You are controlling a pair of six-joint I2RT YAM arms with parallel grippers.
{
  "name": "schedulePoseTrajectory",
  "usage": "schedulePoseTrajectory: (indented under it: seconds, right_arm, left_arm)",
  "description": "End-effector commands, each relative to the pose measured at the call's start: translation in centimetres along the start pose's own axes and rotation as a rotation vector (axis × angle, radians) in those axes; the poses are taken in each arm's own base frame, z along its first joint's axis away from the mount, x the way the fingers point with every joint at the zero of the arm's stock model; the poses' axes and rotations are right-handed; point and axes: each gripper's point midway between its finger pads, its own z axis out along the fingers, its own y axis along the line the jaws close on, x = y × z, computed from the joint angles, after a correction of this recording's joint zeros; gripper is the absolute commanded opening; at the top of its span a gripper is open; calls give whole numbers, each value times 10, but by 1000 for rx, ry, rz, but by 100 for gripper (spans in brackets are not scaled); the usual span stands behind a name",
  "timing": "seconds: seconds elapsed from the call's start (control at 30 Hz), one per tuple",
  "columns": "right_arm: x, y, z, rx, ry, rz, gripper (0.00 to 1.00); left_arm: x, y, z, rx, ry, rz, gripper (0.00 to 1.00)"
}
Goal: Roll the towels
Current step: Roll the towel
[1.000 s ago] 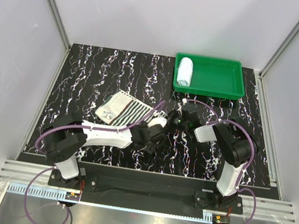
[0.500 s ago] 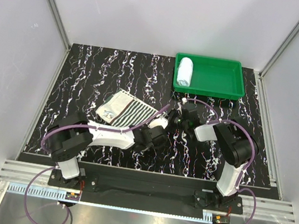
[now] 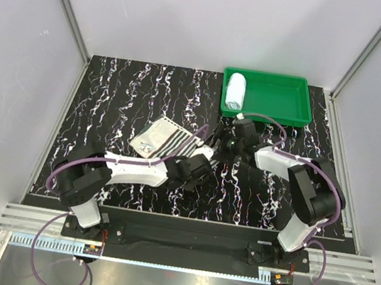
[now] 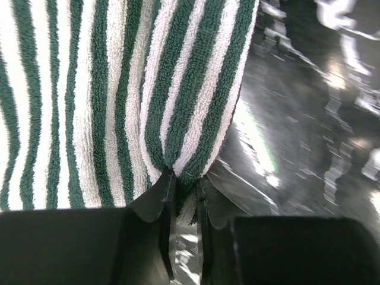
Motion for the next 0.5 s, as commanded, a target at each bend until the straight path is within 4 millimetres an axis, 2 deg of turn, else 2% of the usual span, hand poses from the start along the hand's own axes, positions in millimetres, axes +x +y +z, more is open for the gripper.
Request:
schedulePoseTrajectory:
  seconds: [0.0,0.03,0.07,0.1,0.13,0.23,0.27,0.33,0.37,0.4,0.43,0.47]
  right_arm:
    - [-28,-47,-36,270,-73,-26,88]
    - [-39,-48,-44,304,-111,-36,89]
    - [-54,-38,-54,308,-148,-60,89]
    - [-58,-30,-69,320,-167,-74,90]
    - [-71,-22,-80,334,-216,-92,90]
    - [-85,-9,-116,371,-296,-116,91]
    - [-86,-3,-132,366,-327,-116,92]
    - [-85,0,-146,365,-357,-113,92]
    - [-85,8,-160,336,-390,-108,92]
    - [-82,12,-165,316,-397,-98,92]
    - [-75,9,-166,307,-388,-88,92]
    - [-72,11,-170,287,-393,-86,92]
  left_arm:
    - [24,-30,-24,175,130,-71,0]
    - [22,-33,-26,187,128,-83,0]
    - [21,-35,-28,201,131,-95,0]
    - [19,-37,-31,217,125,-104,0]
    - [18,-38,-32,226,127,-121,0]
    - [17,-45,-38,284,136,-184,0]
    - [13,-42,-39,286,124,-212,0]
    - [15,-51,-44,369,144,-276,0]
    - [8,-49,-48,396,131,-315,0]
    - [3,-51,-49,428,114,-345,0]
    - [10,-53,-52,471,150,-388,0]
    - [4,-49,-54,487,136,-426,0]
